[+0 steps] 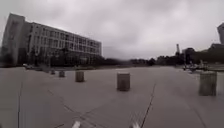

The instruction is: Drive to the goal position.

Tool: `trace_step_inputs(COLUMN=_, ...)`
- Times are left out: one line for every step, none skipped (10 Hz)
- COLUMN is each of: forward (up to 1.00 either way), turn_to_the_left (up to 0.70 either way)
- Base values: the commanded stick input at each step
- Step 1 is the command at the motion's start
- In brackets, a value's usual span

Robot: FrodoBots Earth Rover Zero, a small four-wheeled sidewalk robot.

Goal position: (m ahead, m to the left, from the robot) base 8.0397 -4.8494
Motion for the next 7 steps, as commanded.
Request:
trace_step_inputs(forward=0.70, turn_to_the_left=0.00)
trace_step_inputs(forward=0.70, turn_to_the_left=0.00)
trace_step_inputs(forward=0.70, turn_to_the_left=0.00)
trace_step_inputs(forward=0.70, turn_to_the_left=0.00)
trace_step_inputs(forward=0.70, turn_to_the_left=-0.05)
trace_step_inputs(forward=0.70, turn_to_the_left=-0.33)
trace_step_inputs(forward=0.70, turn_to_the_left=-0.33)
